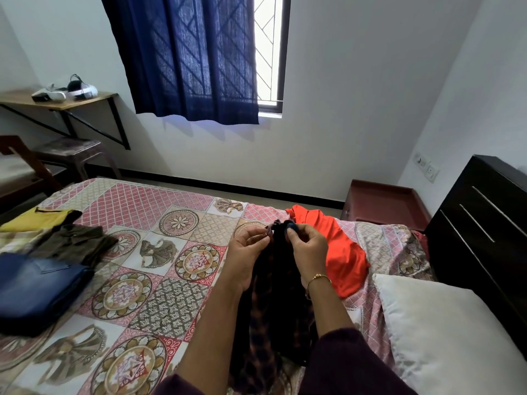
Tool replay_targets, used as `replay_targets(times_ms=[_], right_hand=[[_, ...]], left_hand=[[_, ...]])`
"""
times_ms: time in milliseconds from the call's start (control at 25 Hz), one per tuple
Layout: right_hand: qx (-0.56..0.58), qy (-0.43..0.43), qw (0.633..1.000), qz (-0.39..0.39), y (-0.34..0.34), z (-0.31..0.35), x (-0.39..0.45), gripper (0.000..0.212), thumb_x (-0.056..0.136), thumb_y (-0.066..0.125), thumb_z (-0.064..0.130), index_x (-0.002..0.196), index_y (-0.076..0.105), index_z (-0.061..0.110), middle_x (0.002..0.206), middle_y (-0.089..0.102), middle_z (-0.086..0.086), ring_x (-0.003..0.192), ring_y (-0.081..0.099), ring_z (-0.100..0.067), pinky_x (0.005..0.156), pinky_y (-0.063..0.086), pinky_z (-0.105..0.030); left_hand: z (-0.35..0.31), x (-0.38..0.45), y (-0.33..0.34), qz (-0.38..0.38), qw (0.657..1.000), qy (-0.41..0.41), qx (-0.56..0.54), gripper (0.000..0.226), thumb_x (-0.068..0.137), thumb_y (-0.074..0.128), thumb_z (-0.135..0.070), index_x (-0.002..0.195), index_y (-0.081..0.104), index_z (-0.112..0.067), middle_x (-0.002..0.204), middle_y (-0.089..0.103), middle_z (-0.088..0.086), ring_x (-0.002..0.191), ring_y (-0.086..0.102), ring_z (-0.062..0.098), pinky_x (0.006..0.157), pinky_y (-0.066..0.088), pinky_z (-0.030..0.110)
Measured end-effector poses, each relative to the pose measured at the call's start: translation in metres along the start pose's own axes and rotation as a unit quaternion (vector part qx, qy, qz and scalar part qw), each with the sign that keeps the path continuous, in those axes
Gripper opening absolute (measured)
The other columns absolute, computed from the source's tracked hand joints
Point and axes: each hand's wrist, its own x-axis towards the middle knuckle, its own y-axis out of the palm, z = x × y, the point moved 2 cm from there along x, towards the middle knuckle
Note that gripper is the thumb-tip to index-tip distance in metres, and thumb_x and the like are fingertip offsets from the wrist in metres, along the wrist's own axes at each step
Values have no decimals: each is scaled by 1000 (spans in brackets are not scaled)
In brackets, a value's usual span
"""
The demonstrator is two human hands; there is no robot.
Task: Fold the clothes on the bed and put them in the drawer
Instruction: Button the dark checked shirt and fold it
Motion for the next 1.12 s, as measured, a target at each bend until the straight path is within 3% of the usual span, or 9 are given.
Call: replay_targets(times_ms=[160, 280, 400, 600, 720, 840, 960, 1120], right_hand=[[-41, -36, 996, 72, 14, 4, -13, 3, 79, 68, 3, 82, 69, 3, 81, 68, -8, 76, 62, -19, 74, 51, -29], [-35, -34, 995, 83, 19, 6, -18, 6, 79, 67, 2, 84, 70, 6, 81, 68, -6, 74, 61, -14, 70, 47, -17], [-20, -28, 997, 68, 20, 5, -19, 8, 78, 68, 1, 83, 71, 7, 81, 69, -7, 77, 62, -16, 75, 49, -27], [96, 47, 991, 84, 15, 6, -19, 23, 81, 66, -2, 72, 68, 19, 78, 69, -3, 77, 63, -16, 79, 52, -29], [146, 70, 982, 100, 11, 8, -19, 25, 82, 63, -6, 73, 68, 17, 76, 67, -2, 74, 62, -15, 72, 52, -21], [177, 103, 970, 132, 10, 8, -21, 20, 84, 61, -3, 77, 70, 13, 79, 69, -6, 77, 64, -18, 72, 52, -23], [214, 146, 953, 157, 8, 9, -22, 20, 87, 58, -1, 77, 71, 11, 72, 71, -1, 68, 67, -10, 63, 52, -18], [225, 159, 946, 173, 5, 12, -19, 23, 89, 54, -3, 76, 68, 10, 65, 70, 4, 60, 65, -5, 55, 50, -15]], left_hand=[[7, 2, -8, -114, 981, 68, 141, 17, 82, 66, 0, 80, 68, -16, 83, 71, 11, 78, 68, 25, 80, 56, 42], [1, -1, -3, -170, 916, 160, 325, 15, 81, 68, -5, 83, 69, -19, 83, 71, 0, 79, 67, 18, 74, 55, 32], [-1, -5, 1, -175, 883, 193, 389, 12, 82, 68, -7, 91, 71, -13, 83, 71, 1, 71, 65, 12, 67, 51, 23], [3, -3, -2, -114, 903, 208, 359, 17, 81, 67, -2, 97, 73, -8, 88, 73, 7, 76, 68, 12, 74, 54, 21], [7, -2, -2, -105, 934, 189, 285, 15, 82, 67, -2, 94, 73, -8, 87, 73, 7, 83, 69, 20, 81, 56, 34], [7, -1, -1, -124, 936, 180, 275, 11, 81, 70, -3, 88, 73, -10, 78, 71, 0, 77, 69, 18, 78, 57, 33], [4, 0, -5, -146, 931, 178, 282, 8, 79, 72, -5, 85, 74, -9, 74, 69, -1, 73, 69, 17, 75, 56, 31], [4, 0, -6, -123, 940, 167, 271, 11, 80, 72, -5, 77, 69, -15, 74, 69, 0, 69, 66, 15, 69, 54, 24]])
